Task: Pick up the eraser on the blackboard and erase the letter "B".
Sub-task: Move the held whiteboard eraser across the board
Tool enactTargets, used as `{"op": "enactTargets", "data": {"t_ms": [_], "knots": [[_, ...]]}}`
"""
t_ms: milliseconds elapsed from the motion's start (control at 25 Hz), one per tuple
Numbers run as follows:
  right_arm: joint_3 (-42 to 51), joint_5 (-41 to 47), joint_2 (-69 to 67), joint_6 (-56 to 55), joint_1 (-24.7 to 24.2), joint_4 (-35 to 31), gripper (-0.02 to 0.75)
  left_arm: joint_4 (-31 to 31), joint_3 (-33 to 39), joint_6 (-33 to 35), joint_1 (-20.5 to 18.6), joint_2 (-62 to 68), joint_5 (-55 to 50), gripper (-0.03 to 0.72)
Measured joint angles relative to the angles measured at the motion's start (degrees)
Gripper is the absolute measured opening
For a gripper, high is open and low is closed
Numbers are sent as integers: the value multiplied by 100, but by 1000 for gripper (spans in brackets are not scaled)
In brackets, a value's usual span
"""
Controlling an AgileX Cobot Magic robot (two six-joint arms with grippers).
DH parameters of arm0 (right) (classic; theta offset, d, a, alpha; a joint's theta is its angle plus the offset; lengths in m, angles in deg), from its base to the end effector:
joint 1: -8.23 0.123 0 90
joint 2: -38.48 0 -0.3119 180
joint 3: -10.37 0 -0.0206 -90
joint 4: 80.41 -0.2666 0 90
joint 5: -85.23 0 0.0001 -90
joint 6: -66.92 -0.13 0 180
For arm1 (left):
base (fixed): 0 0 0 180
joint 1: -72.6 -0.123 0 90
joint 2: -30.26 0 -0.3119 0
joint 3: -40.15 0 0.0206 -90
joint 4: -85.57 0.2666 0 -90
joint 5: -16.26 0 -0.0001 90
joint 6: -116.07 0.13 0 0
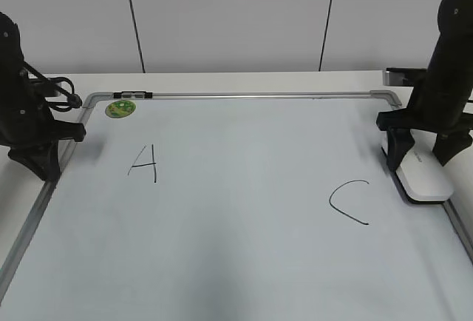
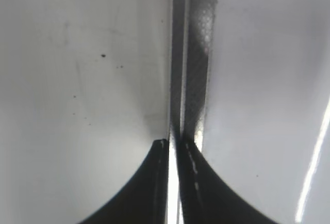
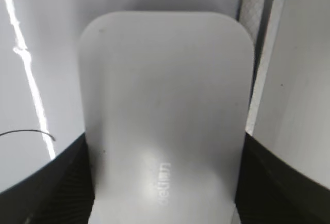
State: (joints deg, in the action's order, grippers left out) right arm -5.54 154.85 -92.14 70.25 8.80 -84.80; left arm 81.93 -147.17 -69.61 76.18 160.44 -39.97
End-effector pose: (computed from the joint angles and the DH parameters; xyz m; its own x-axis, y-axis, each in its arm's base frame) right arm 0.4440 0.0137 0.1377 -0.9965 -0.0412 0.0723 -0.0359 0.9966 0.0739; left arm 0.4372 -0.0342 0.1041 -0.9974 -0.0718 -0.0096 -0.0711 0.9960 -0.0545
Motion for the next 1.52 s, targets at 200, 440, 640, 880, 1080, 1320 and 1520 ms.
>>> {"op": "enactTargets", "data": {"t_ms": [200,440,640,880,1080,1320,1520], "knots": [[0,0,-35,12,0,10,525,0,0,0,0,0,0,25],[0,-2,-35,12,0,10,525,0,0,0,0,0,0,25],[0,-12,-35,12,0,10,525,0,0,0,0,0,0,25],[0,-63,-35,12,0,10,525,0,0,13,0,0,0,25],[0,-213,-35,12,0,10,525,0,0,13,0,0,0,25],[0,-284,-35,12,0,129,528,0,0,17,0,0,0,25],[0,-323,-35,12,0,147,548,0,0,26,0,0,0,25]]}}
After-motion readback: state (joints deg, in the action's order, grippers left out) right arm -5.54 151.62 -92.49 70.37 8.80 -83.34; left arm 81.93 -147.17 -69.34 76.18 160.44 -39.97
